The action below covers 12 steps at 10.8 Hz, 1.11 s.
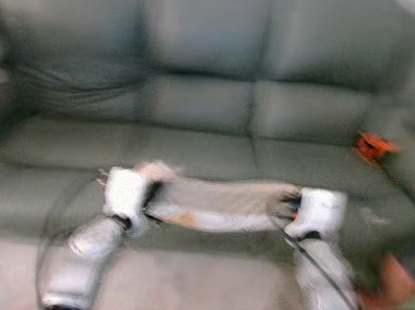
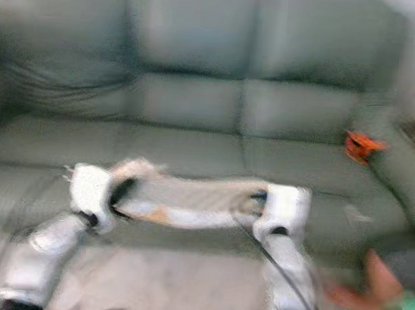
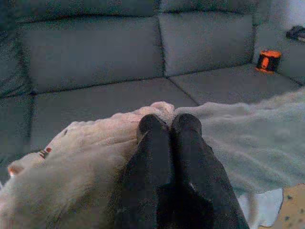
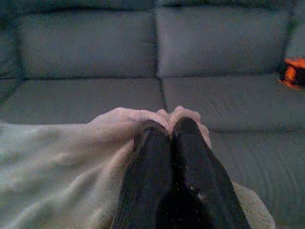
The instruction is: Move the pillow to the sofa
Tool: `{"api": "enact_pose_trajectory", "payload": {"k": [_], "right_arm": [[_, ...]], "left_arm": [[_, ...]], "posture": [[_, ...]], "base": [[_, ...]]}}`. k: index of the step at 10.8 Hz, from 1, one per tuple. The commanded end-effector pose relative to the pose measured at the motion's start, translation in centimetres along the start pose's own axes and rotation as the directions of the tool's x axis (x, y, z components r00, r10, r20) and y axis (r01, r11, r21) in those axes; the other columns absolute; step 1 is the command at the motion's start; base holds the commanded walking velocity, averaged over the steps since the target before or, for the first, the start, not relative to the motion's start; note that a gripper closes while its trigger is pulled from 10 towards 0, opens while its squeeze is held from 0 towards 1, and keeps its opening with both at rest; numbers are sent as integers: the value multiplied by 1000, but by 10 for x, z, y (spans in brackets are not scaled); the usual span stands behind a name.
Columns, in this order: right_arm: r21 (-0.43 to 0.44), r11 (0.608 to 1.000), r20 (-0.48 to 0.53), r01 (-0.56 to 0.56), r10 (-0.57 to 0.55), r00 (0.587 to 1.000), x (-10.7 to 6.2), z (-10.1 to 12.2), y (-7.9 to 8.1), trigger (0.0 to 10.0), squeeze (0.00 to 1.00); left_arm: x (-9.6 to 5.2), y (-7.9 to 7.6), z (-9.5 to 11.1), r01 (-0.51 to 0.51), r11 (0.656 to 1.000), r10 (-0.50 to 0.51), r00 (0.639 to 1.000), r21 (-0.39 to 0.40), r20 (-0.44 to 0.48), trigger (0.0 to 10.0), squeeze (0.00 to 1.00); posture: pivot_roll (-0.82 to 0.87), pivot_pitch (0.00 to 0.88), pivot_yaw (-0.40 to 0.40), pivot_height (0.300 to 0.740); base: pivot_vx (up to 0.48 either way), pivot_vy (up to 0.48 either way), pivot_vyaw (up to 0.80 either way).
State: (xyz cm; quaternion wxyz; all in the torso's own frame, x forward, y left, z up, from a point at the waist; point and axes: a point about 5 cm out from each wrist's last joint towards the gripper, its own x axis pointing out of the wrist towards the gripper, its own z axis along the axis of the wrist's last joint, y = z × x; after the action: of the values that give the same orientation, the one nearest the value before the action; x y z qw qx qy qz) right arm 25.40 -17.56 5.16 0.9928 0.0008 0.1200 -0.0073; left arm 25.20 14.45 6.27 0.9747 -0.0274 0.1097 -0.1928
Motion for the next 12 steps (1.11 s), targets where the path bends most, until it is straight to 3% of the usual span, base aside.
{"api": "enact_pose_trajectory", "payload": {"k": [1, 4, 8, 10, 12], "right_arm": [[-15, 1000, 28, 21, -20, 999, 1, 8, -8, 10000, 0], [-23, 1000, 36, 1, 0, 999, 1, 9, -6, 10000, 0], [-28, 999, 57, -24, 26, 998, 1, 12, -3, 10000, 0], [-23, 999, 60, -41, 42, 997, 1, 13, -1, 10000, 0], [-29, 998, 67, -54, 56, 996, 1, 13, 1, 10000, 0]], "left_arm": [[6, -10, 9, 39, 999, -39, 998, 6, 41, 10000, 0], [7, -9, 9, 31, 999, -32, 999, 8, 40, 10000, 0], [8, -9, 9, 21, 1000, -21, 999, 12, 41, 10000, 0], [7, -8, 9, 15, 1000, -16, 999, 21, 39, 10000, 0], [7, -7, 8, 14, 1000, -15, 999, 24, 39, 10000, 0]], "posture": [[-59, 0, -17, 740], [-59, 0, -17, 740], [-56, 0, -18, 740], [-53, 0, -19, 740], [-50, 0, -18, 740]], "base": [[300, 0, 0], [395, 0, 0], [395, 0, 641], [0, 0, 0], [0, 0, 612]]}}
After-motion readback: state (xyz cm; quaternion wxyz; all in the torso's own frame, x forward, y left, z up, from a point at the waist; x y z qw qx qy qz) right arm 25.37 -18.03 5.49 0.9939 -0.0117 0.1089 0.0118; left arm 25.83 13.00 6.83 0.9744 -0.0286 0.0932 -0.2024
